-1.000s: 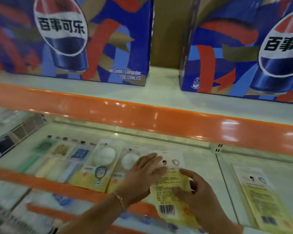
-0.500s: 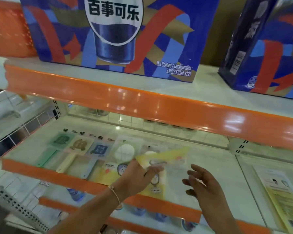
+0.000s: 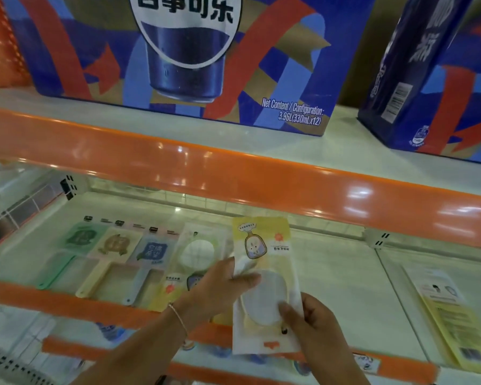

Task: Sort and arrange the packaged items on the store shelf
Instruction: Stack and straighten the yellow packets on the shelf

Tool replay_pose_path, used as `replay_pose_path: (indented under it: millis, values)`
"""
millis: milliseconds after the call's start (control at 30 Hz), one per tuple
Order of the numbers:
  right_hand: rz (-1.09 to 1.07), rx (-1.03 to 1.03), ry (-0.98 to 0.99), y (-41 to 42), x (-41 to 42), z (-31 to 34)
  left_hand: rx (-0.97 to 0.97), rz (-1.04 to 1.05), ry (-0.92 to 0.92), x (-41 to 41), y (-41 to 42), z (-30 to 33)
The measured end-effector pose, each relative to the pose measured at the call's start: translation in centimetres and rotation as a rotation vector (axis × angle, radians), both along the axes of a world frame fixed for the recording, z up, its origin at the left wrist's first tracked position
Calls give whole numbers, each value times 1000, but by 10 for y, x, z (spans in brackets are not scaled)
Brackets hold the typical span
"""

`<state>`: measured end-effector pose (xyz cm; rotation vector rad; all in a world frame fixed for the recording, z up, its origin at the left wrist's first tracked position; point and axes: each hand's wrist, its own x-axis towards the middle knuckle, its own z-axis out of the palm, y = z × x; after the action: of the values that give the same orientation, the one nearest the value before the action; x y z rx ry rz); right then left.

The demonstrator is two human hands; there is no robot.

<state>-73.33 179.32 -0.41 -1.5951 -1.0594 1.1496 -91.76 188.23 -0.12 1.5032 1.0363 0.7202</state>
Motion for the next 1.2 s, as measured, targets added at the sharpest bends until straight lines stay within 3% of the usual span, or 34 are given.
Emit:
replay_pose_path:
  millis: [167, 367, 500, 600, 700, 767, 867, 933, 967, 1033, 1100, 1200]
  values:
    - [-82, -9, 99, 2, -4, -5, -128, 190, -95, -2, 2, -7]
    - [-115, -11, 173, 3, -3, -9, 244, 282, 240, -19, 8, -4]
    - [-48, -35, 120, 5, -1, -5, 622, 147, 505, -24, 8, 2]
    - [145, -32, -31, 11, 9, 9, 945, -131, 574, -22, 8, 10]
    - [372, -26, -119, 17, 13, 27, 1054, -337, 687, -12, 4, 18]
    - [451, -7, -152, 21, 14, 37, 971, -408, 732, -6, 1, 24]
    - [393, -3, -186, 27, 18, 42, 550, -481, 721, -4, 1, 34]
    - [289, 38, -59, 28, 23, 38, 361, -477, 644, -5, 4, 36]
    - [250, 58, 96, 29, 27, 33, 302, -443, 579, -6, 5, 36]
    - [152, 51, 531, 26, 33, 20, 181, -298, 401, -9, 7, 32]
    - [39, 11, 817, 23, 35, 4, 34, -68, 158, -10, 7, 24]
    - [40, -9, 782, 16, 25, -11, -160, 270, -76, 0, 3, 14]
